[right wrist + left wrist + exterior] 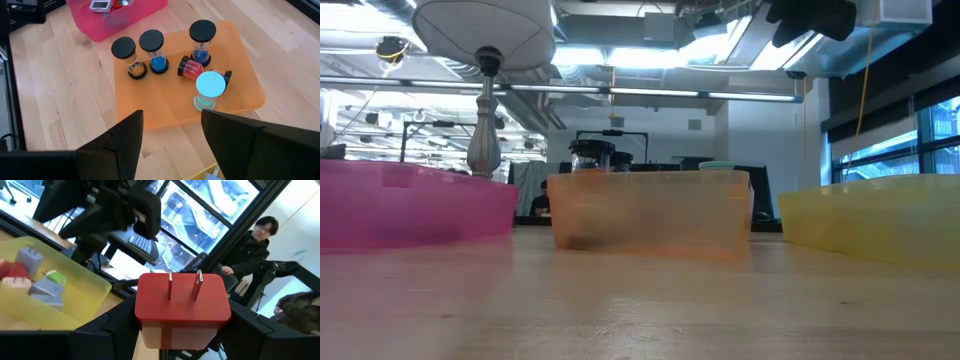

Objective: Pick & Place Office items
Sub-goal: Put the red charger adapter into the yellow bin

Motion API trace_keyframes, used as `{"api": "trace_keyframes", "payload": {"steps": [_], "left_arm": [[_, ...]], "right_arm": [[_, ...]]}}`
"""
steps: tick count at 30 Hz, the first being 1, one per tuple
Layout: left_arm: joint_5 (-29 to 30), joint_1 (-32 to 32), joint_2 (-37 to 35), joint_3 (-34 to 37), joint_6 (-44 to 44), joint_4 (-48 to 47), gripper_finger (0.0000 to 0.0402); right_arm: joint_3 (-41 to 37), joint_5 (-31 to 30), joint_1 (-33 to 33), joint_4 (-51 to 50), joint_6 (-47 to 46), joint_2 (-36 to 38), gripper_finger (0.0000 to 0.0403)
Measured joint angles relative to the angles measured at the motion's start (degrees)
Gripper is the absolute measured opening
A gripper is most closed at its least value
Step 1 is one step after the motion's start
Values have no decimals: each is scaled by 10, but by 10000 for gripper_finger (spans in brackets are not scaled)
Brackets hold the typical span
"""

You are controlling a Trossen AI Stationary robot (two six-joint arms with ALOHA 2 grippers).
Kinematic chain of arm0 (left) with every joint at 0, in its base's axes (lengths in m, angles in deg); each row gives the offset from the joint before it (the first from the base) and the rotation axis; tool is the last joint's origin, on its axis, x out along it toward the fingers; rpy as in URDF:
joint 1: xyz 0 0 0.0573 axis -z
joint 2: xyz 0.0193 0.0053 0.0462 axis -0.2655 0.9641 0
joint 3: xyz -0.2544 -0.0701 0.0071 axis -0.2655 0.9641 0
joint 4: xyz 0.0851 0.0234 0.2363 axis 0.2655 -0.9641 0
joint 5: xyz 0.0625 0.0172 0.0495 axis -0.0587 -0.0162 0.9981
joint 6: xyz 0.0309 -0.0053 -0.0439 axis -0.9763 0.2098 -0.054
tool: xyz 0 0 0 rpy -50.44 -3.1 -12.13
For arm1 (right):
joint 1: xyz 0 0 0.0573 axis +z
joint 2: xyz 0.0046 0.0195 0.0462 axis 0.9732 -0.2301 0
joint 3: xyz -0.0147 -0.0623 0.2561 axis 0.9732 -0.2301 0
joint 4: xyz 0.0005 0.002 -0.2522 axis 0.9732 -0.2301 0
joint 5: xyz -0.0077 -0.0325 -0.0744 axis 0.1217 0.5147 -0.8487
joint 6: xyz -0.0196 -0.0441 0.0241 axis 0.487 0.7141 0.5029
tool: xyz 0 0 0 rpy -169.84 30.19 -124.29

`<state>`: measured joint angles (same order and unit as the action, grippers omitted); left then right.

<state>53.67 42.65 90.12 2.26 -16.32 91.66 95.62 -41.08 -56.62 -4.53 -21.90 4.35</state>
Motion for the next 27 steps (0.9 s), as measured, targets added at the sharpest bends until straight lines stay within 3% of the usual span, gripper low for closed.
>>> {"api": "trace_keyframes", "payload": {"steps": [8, 15, 19, 24, 27], "left_arm": [[12, -31, 0, 0, -11, 7, 223], [189, -55, 0, 0, 82, 41, 223], [283, -71, 0, 0, 115, 74, 223], [325, -93, 0, 0, 164, 104, 223], [332, -106, 1, 0, 210, 104, 223]], "right_arm": [[0, 0, 0, 5, -1, 0, 204], [0, -2, 0, 86, -105, 0, 204], [0, -16, 0, 131, -76, 0, 204], [0, -20, 0, 169, -61, 0, 204], [0, -61, -2, 199, 37, -3, 204]]}}
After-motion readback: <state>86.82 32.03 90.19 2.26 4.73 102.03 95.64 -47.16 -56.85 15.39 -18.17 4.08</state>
